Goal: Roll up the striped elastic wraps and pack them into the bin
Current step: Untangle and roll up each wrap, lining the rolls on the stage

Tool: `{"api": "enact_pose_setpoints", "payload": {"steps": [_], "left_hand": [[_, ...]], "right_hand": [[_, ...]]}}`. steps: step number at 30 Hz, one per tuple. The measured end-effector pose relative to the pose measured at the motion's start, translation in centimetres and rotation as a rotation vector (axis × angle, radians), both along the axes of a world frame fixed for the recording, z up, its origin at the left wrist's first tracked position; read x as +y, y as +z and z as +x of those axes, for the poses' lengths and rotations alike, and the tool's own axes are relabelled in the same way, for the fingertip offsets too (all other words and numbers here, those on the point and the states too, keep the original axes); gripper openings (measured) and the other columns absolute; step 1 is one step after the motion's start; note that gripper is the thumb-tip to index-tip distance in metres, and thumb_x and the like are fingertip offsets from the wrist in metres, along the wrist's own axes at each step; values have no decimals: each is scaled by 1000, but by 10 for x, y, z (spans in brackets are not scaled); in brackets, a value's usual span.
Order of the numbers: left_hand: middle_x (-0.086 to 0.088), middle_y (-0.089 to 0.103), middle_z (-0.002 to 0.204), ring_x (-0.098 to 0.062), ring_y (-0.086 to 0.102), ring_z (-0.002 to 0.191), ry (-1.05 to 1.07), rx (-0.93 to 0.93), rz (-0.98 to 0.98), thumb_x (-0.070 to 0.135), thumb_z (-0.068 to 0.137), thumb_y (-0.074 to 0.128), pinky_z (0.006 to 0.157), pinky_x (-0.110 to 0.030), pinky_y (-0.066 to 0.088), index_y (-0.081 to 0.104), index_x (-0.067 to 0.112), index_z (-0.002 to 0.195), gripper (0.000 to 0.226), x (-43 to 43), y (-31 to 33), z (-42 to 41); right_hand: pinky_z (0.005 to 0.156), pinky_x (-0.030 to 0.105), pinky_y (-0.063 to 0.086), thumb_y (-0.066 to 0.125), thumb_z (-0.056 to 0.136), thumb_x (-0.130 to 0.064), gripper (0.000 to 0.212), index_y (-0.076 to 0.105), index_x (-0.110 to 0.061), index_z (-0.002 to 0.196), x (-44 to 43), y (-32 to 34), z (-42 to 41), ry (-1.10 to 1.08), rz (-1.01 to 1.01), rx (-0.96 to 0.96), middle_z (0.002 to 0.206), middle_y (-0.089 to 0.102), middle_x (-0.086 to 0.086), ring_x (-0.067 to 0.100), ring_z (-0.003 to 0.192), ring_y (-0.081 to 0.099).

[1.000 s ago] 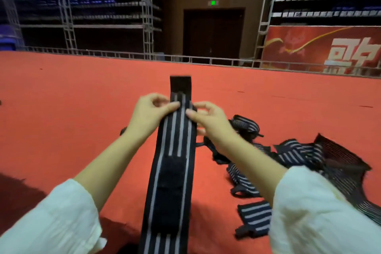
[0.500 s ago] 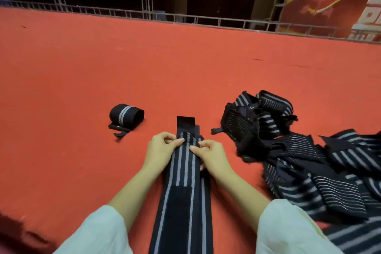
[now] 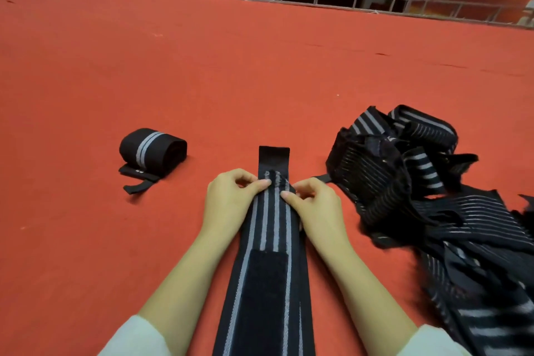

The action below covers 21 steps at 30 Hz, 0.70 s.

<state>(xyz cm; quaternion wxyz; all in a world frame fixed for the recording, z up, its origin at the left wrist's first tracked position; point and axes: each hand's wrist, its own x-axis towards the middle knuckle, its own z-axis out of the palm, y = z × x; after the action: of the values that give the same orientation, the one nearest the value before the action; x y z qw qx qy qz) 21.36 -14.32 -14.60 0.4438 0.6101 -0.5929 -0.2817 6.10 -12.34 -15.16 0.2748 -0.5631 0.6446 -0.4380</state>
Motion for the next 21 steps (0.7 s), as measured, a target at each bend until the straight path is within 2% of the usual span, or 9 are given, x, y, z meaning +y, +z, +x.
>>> {"api": "enact_pose_setpoints", "payload": {"steps": [3,5,7,9,11,13,15,18,21], "left_hand": [[11,63,62,-3,55,61,-23,-47,23,35,78,76,59,-19,37,71,20,71,17,-2,0,2],[11,64,67,-9,59,71,-10,-98,36,34,77,77,65,-24,42,69,21,72,16,-4,-3,2],[8,64,79,-16,60,85,8,-161,20,34,75,78,77,-31,47,64,24,75,17,-6,-8,0],[7,64,89,-17,59,93,3,-191,14,33,75,79,85,-35,47,59,25,86,24,-8,-9,1],[8,62,90,-11,58,89,-29,-169,62,33,77,78,82,-27,46,59,23,101,32,-10,-8,3],[6,63,89,-4,58,75,-112,-57,124,39,79,75,67,-16,43,60,19,109,39,-11,0,4],[-1,70,93,-4,65,74,-195,187,169,47,85,66,63,-17,47,63,13,114,45,-10,8,5],[-13,72,103,-23,70,95,-304,591,233,45,88,55,84,-33,54,64,3,111,50,-5,19,6],[-10,74,96,-20,71,88,-252,816,187,27,85,63,75,-27,56,60,9,114,34,-2,28,6]], "right_hand": [[69,18,42,75,80,-25,16,66,-18,92,-7,-2,-2,8,6,58,102,64,4,13,75,58],[71,11,37,74,81,-22,26,65,-16,105,-9,0,-1,24,15,133,105,62,2,10,89,58],[73,16,36,72,83,-25,38,62,-13,118,-10,4,-1,44,57,168,99,61,-3,10,93,56],[77,22,38,72,83,-31,43,63,-12,120,-12,6,0,50,102,119,96,62,-4,10,95,57],[85,25,45,74,81,-29,40,66,-10,115,-12,6,0,69,124,-21,102,68,0,10,99,61],[89,27,51,73,82,-15,28,68,-11,110,-12,6,0,130,119,-284,107,72,6,11,99,66],[80,18,53,69,84,-5,26,69,-13,108,-11,8,0,211,94,-474,106,72,6,11,96,67],[76,12,49,70,83,-7,35,67,-16,117,-12,11,1,267,31,-490,110,71,0,9,101,65],[88,21,51,68,84,-5,36,66,-20,118,-11,12,2,316,4,-513,113,70,-2,8,105,65]]}}
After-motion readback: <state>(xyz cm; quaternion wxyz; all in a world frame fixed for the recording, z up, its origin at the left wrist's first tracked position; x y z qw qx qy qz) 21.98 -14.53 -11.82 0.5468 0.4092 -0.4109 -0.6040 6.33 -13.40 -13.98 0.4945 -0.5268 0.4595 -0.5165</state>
